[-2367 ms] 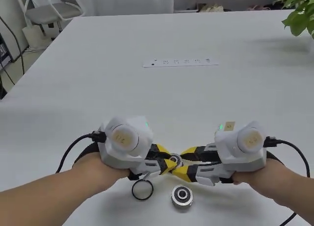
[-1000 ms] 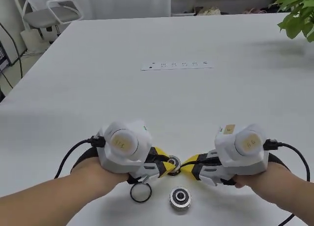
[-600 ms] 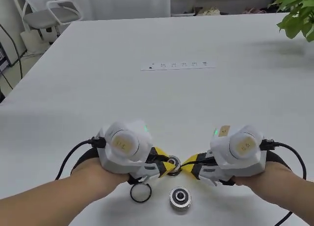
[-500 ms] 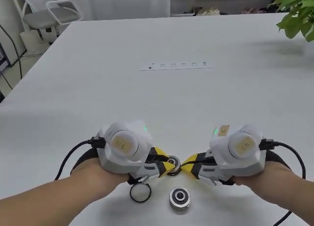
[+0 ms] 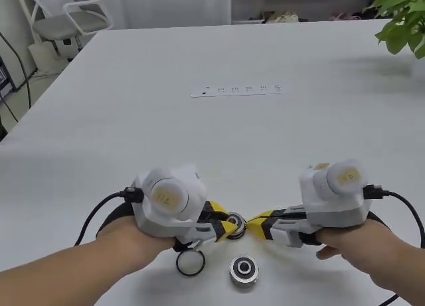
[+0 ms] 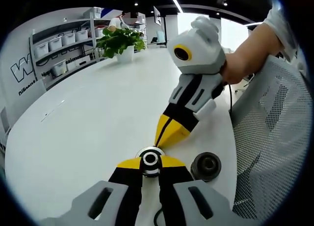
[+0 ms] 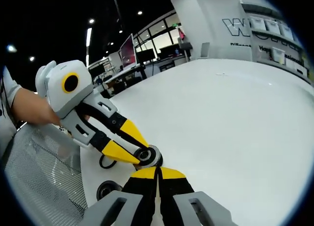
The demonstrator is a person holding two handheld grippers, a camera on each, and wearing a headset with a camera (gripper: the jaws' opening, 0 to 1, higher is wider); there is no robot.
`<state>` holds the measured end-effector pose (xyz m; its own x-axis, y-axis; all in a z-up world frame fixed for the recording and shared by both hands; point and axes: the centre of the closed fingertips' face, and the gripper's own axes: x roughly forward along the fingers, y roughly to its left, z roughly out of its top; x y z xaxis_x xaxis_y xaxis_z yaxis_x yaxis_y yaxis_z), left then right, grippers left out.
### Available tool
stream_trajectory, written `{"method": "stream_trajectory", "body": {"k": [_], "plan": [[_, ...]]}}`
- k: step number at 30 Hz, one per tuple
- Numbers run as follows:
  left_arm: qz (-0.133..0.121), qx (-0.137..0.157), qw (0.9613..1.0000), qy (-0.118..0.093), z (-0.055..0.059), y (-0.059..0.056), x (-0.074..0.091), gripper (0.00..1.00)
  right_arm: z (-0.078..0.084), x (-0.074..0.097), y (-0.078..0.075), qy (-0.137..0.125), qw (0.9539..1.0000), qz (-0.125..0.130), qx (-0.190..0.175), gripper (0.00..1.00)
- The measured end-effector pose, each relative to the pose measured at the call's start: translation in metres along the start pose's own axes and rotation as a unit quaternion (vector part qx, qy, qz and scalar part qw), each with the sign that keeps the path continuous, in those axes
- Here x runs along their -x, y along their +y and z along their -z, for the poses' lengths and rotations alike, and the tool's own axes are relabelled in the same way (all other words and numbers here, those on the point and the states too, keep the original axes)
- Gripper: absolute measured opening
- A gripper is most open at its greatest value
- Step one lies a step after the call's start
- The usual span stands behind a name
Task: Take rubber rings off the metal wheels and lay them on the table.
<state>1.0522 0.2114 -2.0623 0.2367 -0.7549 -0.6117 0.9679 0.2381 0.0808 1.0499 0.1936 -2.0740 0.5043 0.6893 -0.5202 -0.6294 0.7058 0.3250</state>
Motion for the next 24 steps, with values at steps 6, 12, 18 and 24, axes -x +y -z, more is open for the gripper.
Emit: {"method": "stream_trajectory", "body": {"k": [6,12,18,24], "plan": [[0.000,0.000,1.0000,0.000,-0.0002,-0.0001,0.0002,0.06,-0.0046,0.0016,0.0018,-0.021,0.9991,-0.013,-0.035,0.00],[-0.001,0.000,1.0000,0.000,-0.0002,-0.0007,0.0002,0.06,-0.0064,0.0019,0.0046,-0.034,0.9969,-0.027,-0.066,0.00],[-0.001,0.000,1.0000,0.000,-0.0003,-0.0009,0.0002,0.06,-0.0075,0.0021,0.0061,-0.040,0.9950,-0.034,-0.085,0.00],[-0.002,0.000,1.0000,0.001,-0.0003,-0.0007,-0.0001,0.06,-0.0082,0.0016,0.0065,-0.044,0.9938,-0.037,-0.095,0.00]]}}
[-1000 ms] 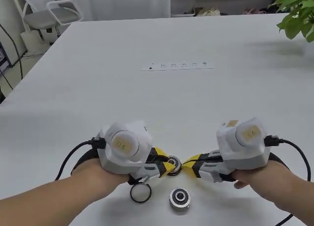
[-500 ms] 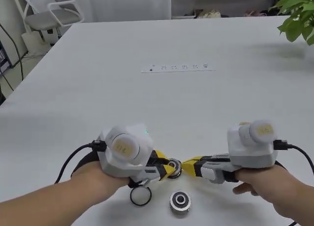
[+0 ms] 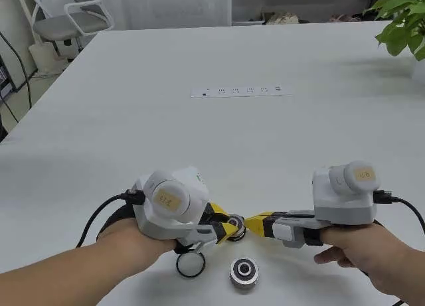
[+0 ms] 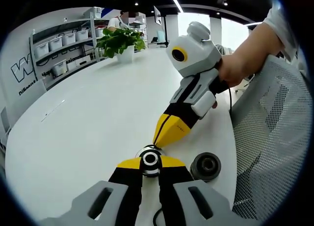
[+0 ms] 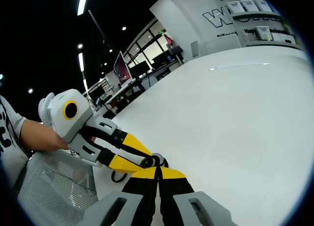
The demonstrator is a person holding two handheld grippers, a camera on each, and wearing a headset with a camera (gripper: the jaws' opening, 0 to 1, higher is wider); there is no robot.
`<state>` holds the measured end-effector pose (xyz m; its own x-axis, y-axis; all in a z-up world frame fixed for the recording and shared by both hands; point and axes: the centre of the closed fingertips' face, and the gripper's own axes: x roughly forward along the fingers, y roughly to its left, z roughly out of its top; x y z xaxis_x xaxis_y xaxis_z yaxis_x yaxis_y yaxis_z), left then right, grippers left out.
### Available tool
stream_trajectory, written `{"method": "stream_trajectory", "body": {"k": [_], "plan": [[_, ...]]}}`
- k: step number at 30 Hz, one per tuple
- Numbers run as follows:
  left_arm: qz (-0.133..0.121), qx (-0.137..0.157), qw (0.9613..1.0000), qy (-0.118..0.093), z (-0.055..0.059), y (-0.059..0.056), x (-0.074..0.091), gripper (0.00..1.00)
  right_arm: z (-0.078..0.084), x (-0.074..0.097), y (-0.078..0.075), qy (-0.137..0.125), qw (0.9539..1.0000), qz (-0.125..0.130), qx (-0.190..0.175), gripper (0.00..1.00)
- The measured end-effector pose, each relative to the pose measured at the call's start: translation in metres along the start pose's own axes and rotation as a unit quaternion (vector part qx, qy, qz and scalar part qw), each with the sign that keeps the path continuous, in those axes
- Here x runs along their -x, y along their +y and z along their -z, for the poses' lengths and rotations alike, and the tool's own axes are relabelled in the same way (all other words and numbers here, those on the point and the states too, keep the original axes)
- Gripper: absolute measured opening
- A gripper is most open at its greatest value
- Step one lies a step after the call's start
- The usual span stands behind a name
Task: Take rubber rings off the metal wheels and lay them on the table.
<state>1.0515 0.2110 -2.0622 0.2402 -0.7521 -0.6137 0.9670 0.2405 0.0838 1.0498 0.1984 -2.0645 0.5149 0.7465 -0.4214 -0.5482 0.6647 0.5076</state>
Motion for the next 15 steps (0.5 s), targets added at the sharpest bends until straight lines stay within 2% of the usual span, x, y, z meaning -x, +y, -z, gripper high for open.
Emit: {"method": "stream_trajectory", "body": {"k": [15], "plan": [[-0.001,-0.003,1.0000,0.002,0.0001,0.0005,-0.0004,0.06,-0.0018,-0.0037,0.0076,0.003,0.9999,-0.011,0.013,0.00]]}}
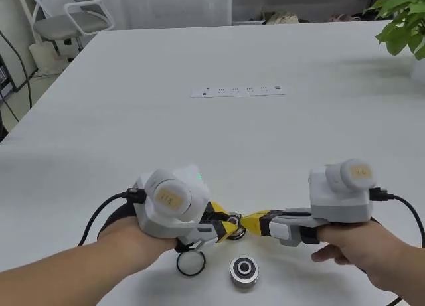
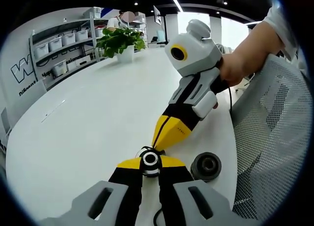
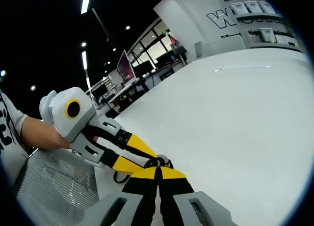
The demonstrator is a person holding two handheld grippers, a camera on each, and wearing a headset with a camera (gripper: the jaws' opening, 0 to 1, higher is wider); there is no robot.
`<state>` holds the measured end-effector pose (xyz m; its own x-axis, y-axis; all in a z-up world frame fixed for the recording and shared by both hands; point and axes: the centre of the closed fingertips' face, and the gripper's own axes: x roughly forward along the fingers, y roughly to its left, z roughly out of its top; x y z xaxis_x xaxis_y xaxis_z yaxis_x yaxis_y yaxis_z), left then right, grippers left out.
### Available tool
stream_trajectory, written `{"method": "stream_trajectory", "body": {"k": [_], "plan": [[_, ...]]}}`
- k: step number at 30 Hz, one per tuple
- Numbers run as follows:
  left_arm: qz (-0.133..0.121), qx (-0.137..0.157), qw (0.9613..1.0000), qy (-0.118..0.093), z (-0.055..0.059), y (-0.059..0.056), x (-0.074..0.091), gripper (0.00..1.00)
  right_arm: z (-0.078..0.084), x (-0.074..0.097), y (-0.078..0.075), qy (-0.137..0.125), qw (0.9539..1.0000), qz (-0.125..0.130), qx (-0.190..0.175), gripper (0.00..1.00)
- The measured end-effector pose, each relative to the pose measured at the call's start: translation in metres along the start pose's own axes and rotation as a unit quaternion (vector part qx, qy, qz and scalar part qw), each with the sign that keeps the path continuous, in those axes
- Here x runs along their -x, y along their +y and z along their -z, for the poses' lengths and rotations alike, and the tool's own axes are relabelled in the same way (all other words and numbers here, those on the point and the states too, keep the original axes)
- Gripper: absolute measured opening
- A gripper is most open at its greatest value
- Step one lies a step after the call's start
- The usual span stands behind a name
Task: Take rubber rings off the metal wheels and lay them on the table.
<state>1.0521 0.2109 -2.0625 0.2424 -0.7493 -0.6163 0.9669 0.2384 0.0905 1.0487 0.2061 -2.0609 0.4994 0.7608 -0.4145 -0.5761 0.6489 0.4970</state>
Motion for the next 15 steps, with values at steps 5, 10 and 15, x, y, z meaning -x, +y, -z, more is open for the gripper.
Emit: {"method": "stream_trajectory", "body": {"k": [5,10,15], "plan": [[0.000,-0.001,1.0000,0.000,0.000,0.000,0.000,0.06,0.000,-0.001,0.001,0.001,1.0000,-0.001,-0.001,0.00],[0.001,-0.002,1.0000,0.000,0.000,0.000,0.000,0.06,0.000,-0.002,0.002,0.004,1.0000,-0.002,0.003,0.00],[0.001,-0.002,1.0000,0.000,0.000,-0.001,0.000,0.06,-0.009,-0.003,0.016,-0.010,0.9993,-0.029,0.020,0.00]]}}
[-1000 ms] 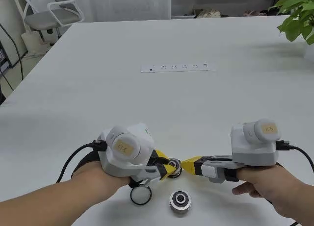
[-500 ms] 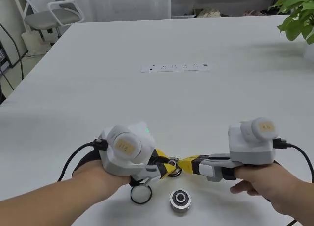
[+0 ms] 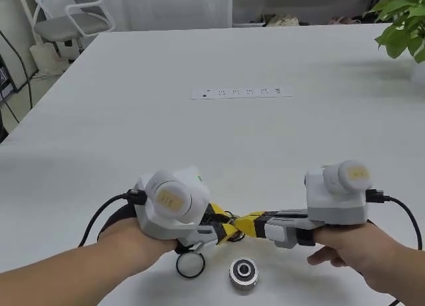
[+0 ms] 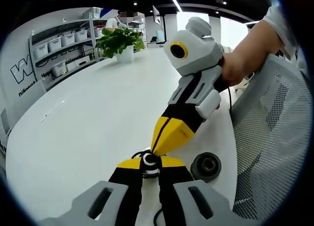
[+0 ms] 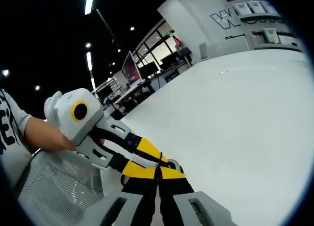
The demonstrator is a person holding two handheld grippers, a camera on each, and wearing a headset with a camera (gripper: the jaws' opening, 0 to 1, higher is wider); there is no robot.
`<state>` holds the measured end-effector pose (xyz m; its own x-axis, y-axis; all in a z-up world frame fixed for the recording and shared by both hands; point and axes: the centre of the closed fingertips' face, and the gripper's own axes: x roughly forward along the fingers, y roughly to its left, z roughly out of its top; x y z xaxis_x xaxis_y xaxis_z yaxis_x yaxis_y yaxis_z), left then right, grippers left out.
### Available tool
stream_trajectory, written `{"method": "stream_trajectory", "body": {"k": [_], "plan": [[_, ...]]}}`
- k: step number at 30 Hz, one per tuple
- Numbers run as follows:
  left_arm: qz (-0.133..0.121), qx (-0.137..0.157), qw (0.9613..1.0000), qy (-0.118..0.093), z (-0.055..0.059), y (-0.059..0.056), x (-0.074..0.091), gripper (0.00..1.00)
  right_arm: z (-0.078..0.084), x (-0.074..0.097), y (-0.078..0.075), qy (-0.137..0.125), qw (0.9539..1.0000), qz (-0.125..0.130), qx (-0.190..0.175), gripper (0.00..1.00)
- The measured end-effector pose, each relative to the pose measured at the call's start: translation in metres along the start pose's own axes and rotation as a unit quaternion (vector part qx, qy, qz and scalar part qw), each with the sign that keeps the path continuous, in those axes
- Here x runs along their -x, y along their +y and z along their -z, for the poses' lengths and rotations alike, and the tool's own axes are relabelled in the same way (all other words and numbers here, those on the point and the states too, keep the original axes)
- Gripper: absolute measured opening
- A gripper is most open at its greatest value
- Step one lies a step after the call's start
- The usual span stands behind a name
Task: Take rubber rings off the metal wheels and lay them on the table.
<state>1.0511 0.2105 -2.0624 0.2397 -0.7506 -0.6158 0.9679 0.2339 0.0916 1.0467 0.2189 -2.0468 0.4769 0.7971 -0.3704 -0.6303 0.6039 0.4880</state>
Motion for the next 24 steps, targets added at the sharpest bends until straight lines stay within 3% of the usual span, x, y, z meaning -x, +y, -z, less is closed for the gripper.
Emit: {"method": "stream_trajectory", "body": {"k": [24], "plan": [[0.001,-0.001,1.0000,-0.007,-0.002,0.000,0.000,0.07,0.006,0.006,-0.011,0.000,0.9998,0.019,-0.004,0.00]]}}
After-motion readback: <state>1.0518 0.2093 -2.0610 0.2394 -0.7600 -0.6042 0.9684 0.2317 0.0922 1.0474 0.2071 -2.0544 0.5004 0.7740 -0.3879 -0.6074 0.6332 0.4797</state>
